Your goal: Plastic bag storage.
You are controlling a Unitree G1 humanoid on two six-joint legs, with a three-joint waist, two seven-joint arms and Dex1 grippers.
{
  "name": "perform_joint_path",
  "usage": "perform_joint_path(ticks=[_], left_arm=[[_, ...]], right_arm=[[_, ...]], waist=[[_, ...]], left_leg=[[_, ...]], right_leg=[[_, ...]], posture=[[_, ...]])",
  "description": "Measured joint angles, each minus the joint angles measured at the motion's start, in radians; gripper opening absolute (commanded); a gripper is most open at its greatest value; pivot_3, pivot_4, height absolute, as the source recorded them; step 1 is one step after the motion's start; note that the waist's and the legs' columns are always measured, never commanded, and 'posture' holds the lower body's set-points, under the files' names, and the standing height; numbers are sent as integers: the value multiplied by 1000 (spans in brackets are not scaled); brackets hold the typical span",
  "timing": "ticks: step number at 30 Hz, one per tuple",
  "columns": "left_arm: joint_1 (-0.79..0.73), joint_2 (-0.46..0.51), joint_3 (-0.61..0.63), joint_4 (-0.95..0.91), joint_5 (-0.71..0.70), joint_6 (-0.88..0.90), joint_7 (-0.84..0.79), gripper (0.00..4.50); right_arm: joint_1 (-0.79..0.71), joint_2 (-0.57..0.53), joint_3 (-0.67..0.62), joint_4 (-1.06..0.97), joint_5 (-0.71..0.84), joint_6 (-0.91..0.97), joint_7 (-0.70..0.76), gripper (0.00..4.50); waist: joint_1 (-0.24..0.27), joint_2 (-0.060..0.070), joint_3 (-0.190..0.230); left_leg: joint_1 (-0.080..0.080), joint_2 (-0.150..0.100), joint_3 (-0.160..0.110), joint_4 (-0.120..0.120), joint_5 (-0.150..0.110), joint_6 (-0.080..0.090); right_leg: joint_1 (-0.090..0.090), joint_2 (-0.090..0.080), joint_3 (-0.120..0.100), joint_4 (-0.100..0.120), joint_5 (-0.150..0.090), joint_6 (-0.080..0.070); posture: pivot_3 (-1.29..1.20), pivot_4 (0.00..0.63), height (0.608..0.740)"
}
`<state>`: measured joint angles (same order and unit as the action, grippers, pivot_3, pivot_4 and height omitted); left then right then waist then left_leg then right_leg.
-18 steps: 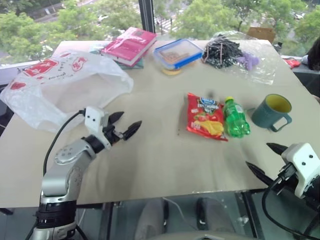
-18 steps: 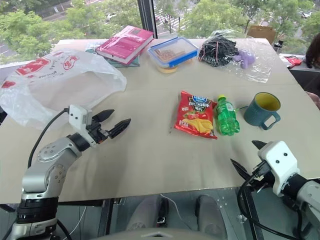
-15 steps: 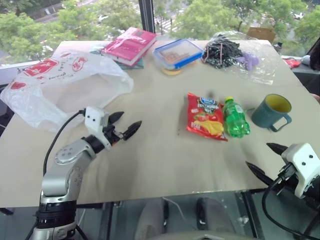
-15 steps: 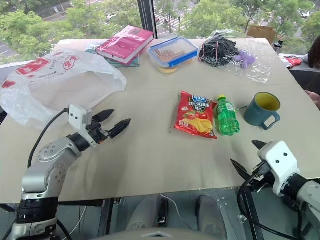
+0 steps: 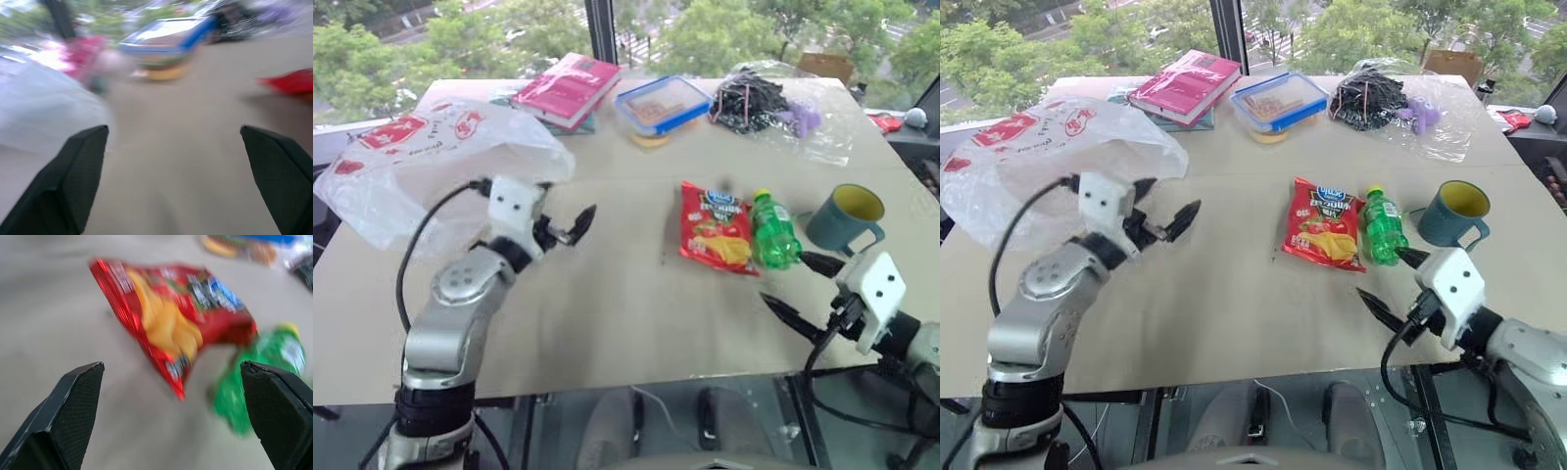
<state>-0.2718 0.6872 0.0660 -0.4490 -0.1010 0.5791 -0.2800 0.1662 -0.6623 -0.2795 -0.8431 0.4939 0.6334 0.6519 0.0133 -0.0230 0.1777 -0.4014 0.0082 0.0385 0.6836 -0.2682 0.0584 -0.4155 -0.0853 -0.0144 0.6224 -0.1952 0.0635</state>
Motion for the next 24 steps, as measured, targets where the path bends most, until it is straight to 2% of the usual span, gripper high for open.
perform_joint_path(ticks=[3,5,9,13,24], left_arm=[[-72,135,-55,8,197,43,41,4469],[-115,183,-86,50,287,85,43,4469],[-129,223,-143,137,377,114,20,4469],[-200,282,-204,258,465,105,-40,4469],[-303,301,-257,509,563,14,-96,4469]], right_arm=[[-82,-4,19,3,39,34,-8,4500],[-147,-6,31,5,87,55,-5,4500],[-230,-15,40,6,154,63,2,4500],[-361,-7,77,7,218,52,3,4500],[-373,-19,110,-1,167,-24,-11,4500]], waist=[[-1,0,0],[0,1,1],[0,0,1],[0,0,1],[1,-1,1]], left_leg=[[0,0,1,-2,0,0],[-1,0,1,-3,0,0],[-2,0,0,-3,0,0],[-14,0,-1,0,1,-2],[-15,-2,1,0,1,-1]], right_leg=[[-1,0,0,0,0,0],[-2,0,0,-1,0,0],[-3,0,0,-1,0,0],[-15,0,-1,2,3,4],[-16,0,0,3,3,4]], posture=[[0,150,740],[0,150,740],[0,150,740],[0,150,740],[0,150,740]])
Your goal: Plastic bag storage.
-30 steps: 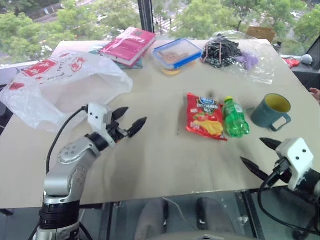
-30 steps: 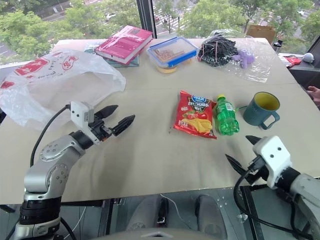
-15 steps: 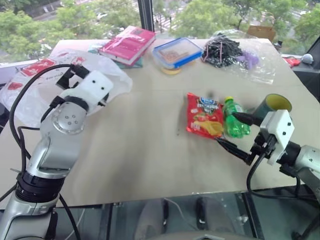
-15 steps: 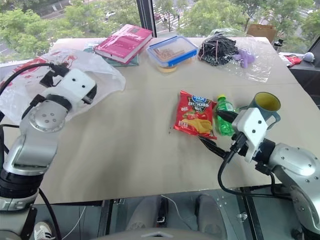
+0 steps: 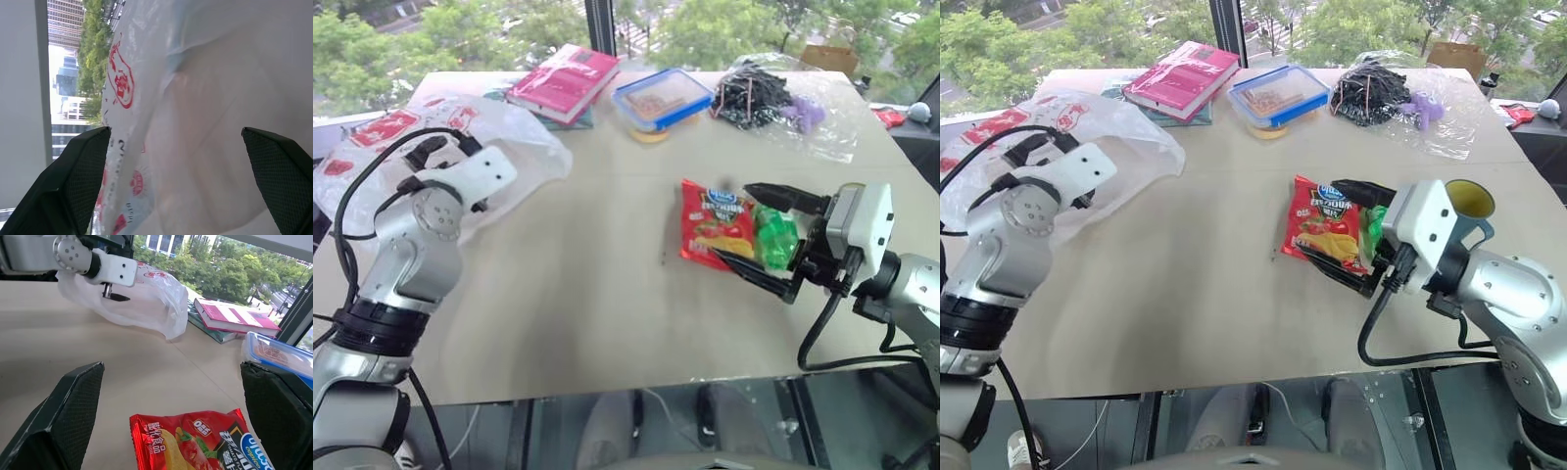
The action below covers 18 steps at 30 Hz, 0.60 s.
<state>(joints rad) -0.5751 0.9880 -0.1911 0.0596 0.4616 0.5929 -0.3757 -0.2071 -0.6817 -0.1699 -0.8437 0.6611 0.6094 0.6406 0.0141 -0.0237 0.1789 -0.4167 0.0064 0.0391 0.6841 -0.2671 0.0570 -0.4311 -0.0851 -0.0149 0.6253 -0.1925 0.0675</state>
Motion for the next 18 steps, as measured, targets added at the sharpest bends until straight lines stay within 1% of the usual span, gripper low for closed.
perform_joint_path(ticks=[2,4,5,8,9,11,12,13,14,16,18], left_arm=[[-24,-1,-15,52,20,-30,2,4469],[-56,-2,-25,143,46,-79,18,3953],[-71,-2,-29,186,56,-100,28,3811],[-99,-3,-40,288,82,-162,53,2389],[-115,-6,-49,342,89,-197,68,1781],[-131,-12,-49,403,94,-232,86,1013],[-139,-16,-43,426,87,-254,92,435],[-141,-22,-34,432,73,-266,91,42],[-143,-42,3,430,28,-274,71,42],[-143,-65,39,417,-30,-272,25,42],[-124,-108,112,335,-149,-228,-75,42]], right_arm=[[13,-1,1,-10,-16,-8,-8,4500],[38,-2,5,-12,-33,-16,-15,4500],[46,-2,5,-12,-40,-24,-16,4500],[69,-3,5,-16,-57,-33,-19,4500],[81,-3,5,-18,-63,-38,-21,4500],[91,-3,4,-20,-67,-48,-22,4500],[96,-3,4,-20,-70,-49,-22,4500],[98,-3,4,-20,-73,-51,-23,4500],[100,-3,4,-19,-79,-55,-23,4500],[101,-3,4,-19,-85,-62,-24,4500],[103,-3,5,-19,-91,-68,-24,4500]], waist=[[0,0,0],[0,0,0],[0,0,0],[0,-1,0],[0,-1,0],[0,-1,-1],[0,-1,-1],[0,-1,-1],[2,-1,-1],[1,-2,-1],[1,-2,-1]], left_leg=[[0,0,0,0,0,0],[0,0,0,1,0,1],[0,-1,1,1,0,1],[0,0,2,2,0,1],[0,0,2,2,0,1],[0,0,2,2,0,1],[0,0,3,2,0,1],[0,0,3,2,0,1],[0,1,3,2,0,1],[0,0,3,3,0,0],[0,1,2,3,1,-1]], right_leg=[[0,0,0,0,0,0],[0,1,0,0,0,0],[0,0,0,1,0,0],[0,0,0,1,0,0],[0,0,0,1,0,0],[0,0,0,1,0,0],[0,0,0,1,0,0],[0,0,0,1,0,0],[0,0,0,1,0,0],[0,-1,0,1,0,0],[0,-1,0,1,0,0]], posture=[[0,150,740],[0,150,740],[0,150,740],[0,150,740],[0,150,740],[0,150,740],[0,150,740],[0,150,740],[0,150,740],[0,150,740],[0,150,740]])
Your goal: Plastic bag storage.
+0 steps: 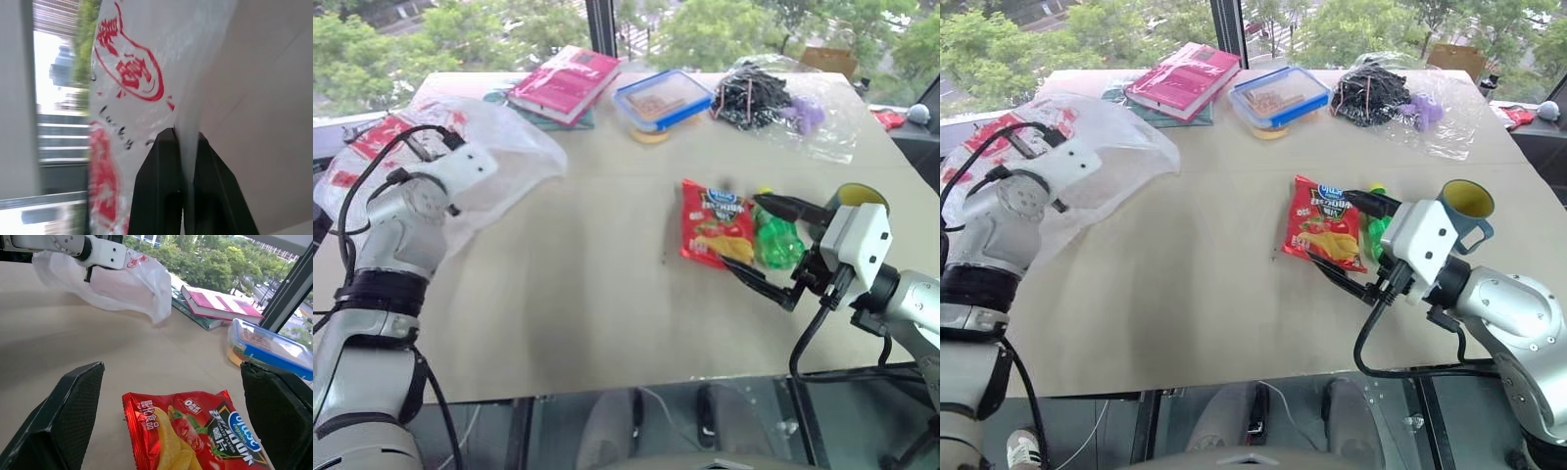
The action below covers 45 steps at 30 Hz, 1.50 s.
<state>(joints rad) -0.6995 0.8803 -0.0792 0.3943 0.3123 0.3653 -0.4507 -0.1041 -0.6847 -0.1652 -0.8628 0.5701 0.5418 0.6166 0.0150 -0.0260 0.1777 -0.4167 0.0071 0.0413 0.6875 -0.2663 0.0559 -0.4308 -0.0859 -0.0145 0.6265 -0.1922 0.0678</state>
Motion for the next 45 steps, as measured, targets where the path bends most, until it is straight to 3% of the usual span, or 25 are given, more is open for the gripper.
perform_joint_path(ticks=[4,7,17,21,34,37,41,45], left_arm=[[67,-53,81,-272,-244,190,-219,42],[76,-82,121,-426,-365,381,-277,42],[-52,-181,238,-563,-571,784,-219,42],[-58,-181,235,-561,-579,810,-176,42],[-110,-193,225,-515,-597,785,-104,42],[-110,-193,225,-515,-606,784,-96,0],[-110,-192,225,-515,-611,784,-92,0],[-113,-184,224,-515,-616,785,-92,0]], right_arm=[[6,0,2,3,-12,-1,1,4500],[10,0,2,7,-13,-1,2,4500],[-3,-29,45,20,-63,5,-14,4500],[-16,-76,139,66,-194,4,-37,4500],[-206,-46,567,298,-678,24,-132,4500],[-215,-44,589,361,-778,23,-154,3693],[-215,-37,590,388,-835,6,-144,1736],[-216,-36,590,402,-867,-50,-124,48]], waist=[[-4,0,0],[-7,0,0],[-3,0,0],[-8,0,0],[-3,-1,-1],[-2,-1,-1],[-4,-1,-1],[-5,-1,-1]], left_leg=[[0,0,0,0,1,-1],[1,1,0,0,0,0],[2,-1,-3,3,0,0],[2,-1,-2,3,1,-1],[1,-2,-1,3,1,-2],[1,-2,-2,3,1,-2],[1,-2,-1,3,2,-2],[1,-2,-1,3,2,-3]], right_leg=[[0,0,1,1,0,0],[0,2,1,2,0,0],[2,2,1,4,0,0],[1,3,2,4,0,0],[1,3,2,4,0,0],[1,3,2,3,0,0],[0,3,2,3,0,0],[0,3,2,3,0,0]], posture=[[0,150,740],[0,150,740],[0,150,740],[0,150,740],[0,150,740],[0,150,740],[0,150,740],[0,150,740]])
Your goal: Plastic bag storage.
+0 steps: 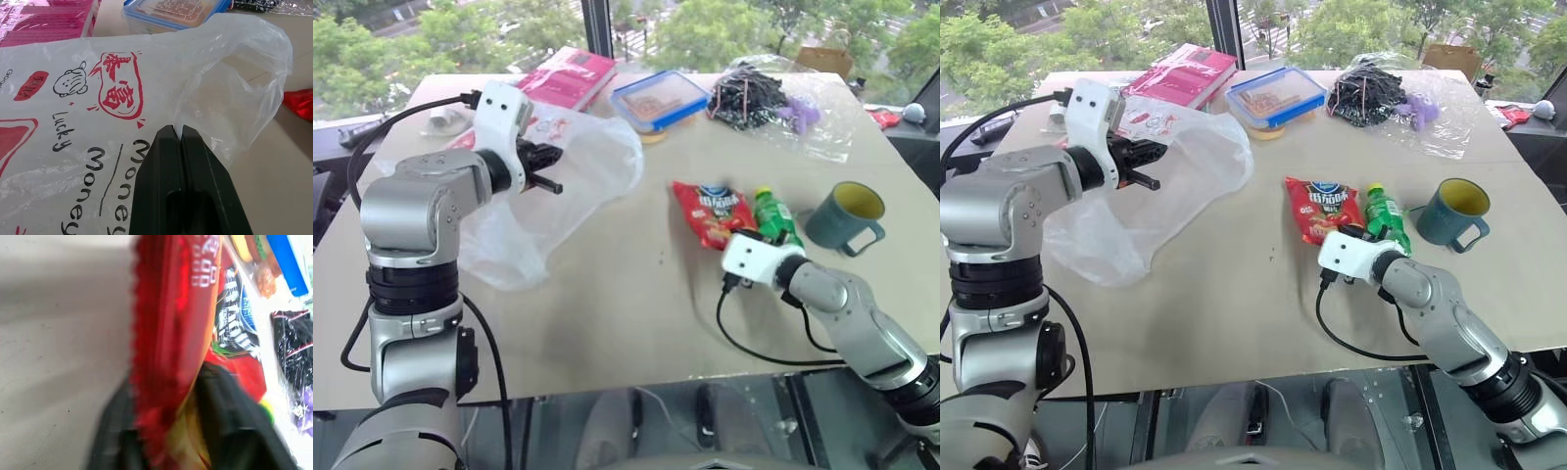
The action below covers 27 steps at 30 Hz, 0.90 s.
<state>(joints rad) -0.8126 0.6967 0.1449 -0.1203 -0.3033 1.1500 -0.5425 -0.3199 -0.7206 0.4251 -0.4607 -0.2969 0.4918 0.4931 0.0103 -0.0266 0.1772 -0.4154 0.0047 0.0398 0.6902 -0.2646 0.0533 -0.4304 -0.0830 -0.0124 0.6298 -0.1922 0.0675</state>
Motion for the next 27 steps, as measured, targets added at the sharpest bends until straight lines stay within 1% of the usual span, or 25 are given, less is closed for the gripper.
perform_joint_path(ticks=[6,11,16,21,24,27], left_arm=[[-11,9,-2,3,-15,14,0,0],[-27,20,-36,29,-15,14,-4,0],[-37,21,-38,54,-14,11,-2,0],[-50,33,-38,54,-35,20,-27,0],[-48,77,-38,31,-85,60,-90,0],[-47,108,-37,-8,-124,88,-125,0]], right_arm=[[-54,15,-16,6,-4,-154,38,48],[-157,77,-43,-21,83,-265,120,48],[-221,130,-45,-17,135,-320,178,48],[-310,203,-43,91,105,-392,166,48],[-373,273,-28,218,54,-474,127,48],[-409,319,-10,332,15,-554,94,48]], waist=[[-2,0,0],[-4,0,0],[-1,0,0],[-7,0,0],[-20,0,0],[-25,0,0]], left_leg=[[0,0,0,0,0,0],[0,0,-1,0,0,-1],[0,0,-1,0,0,-1],[0,0,-1,0,1,-1],[0,0,-1,0,1,-2],[0,0,-1,-1,1,-2]], right_leg=[[0,0,0,0,0,0],[0,1,0,0,0,0],[0,1,0,0,0,0],[0,1,0,1,0,0],[-1,1,0,3,0,0],[-1,1,0,3,0,0]], posture=[[0,150,740],[0,150,740],[0,150,740],[0,150,740],[0,150,740],[0,150,740]])
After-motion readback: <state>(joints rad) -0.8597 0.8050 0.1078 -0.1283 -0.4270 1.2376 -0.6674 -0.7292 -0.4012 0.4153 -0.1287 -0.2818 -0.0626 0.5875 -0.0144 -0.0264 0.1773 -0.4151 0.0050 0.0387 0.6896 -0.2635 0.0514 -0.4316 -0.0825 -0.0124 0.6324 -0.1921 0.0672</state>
